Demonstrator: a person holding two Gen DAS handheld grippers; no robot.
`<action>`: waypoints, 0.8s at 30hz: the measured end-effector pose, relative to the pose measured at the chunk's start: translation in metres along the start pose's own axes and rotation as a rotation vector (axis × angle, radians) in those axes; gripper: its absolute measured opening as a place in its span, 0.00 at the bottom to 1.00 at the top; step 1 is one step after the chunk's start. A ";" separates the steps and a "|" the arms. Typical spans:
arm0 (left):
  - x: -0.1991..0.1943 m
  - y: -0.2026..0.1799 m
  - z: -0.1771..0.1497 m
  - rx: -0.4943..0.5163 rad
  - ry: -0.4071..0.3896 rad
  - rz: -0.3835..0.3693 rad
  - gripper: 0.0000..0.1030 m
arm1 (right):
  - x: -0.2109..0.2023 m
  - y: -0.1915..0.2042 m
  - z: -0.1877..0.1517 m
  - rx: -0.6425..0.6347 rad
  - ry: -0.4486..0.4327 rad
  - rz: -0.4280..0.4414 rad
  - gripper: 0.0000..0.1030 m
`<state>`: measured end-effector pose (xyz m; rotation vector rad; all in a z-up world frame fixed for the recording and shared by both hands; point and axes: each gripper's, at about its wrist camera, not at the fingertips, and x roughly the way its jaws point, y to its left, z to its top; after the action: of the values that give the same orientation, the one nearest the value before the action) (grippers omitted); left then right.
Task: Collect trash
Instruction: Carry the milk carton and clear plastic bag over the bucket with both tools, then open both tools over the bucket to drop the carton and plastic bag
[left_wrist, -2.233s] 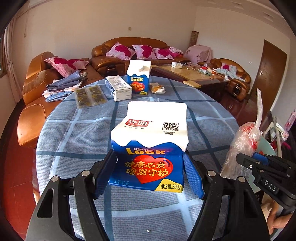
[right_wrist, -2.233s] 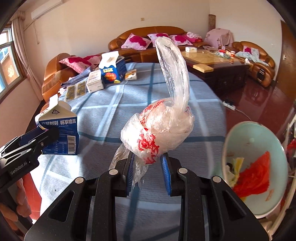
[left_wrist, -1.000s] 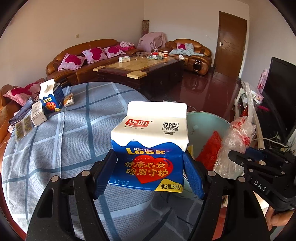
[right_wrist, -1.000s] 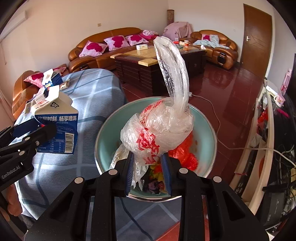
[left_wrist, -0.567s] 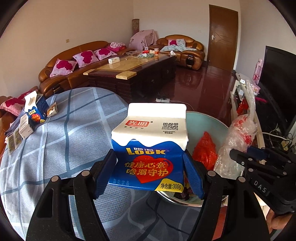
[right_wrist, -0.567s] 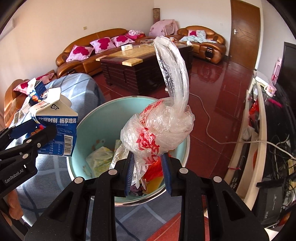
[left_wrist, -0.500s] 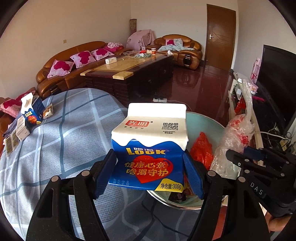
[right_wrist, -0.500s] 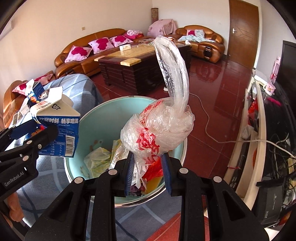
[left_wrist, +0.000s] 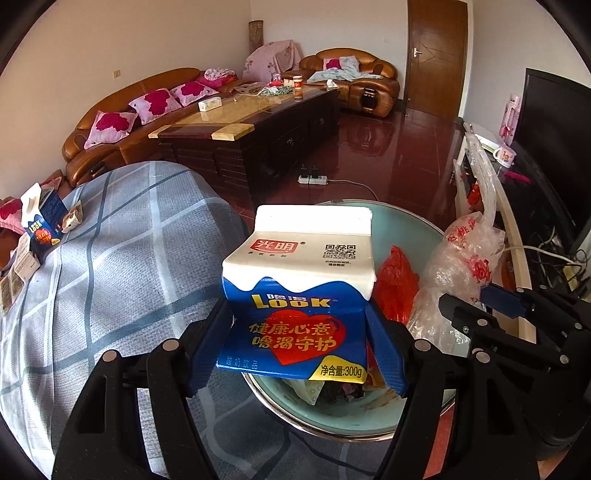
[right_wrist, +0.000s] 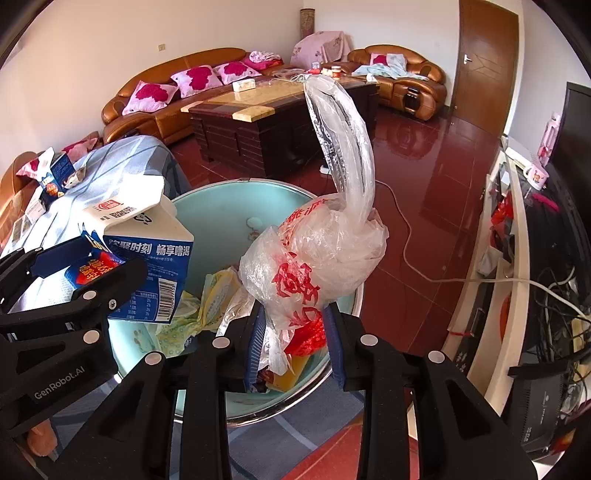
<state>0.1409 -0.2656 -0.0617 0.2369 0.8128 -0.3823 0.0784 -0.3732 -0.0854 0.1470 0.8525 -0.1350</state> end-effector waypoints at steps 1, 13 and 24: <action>0.000 0.000 0.000 -0.002 0.001 0.002 0.69 | 0.000 0.001 0.000 -0.003 0.001 -0.002 0.32; 0.006 0.000 -0.003 -0.019 0.022 0.005 0.69 | 0.007 0.002 0.000 -0.032 0.013 0.002 0.39; 0.006 -0.002 -0.004 -0.014 0.022 0.003 0.69 | 0.011 -0.002 0.000 -0.010 0.012 0.012 0.39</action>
<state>0.1416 -0.2675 -0.0688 0.2293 0.8360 -0.3710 0.0848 -0.3755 -0.0938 0.1438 0.8641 -0.1191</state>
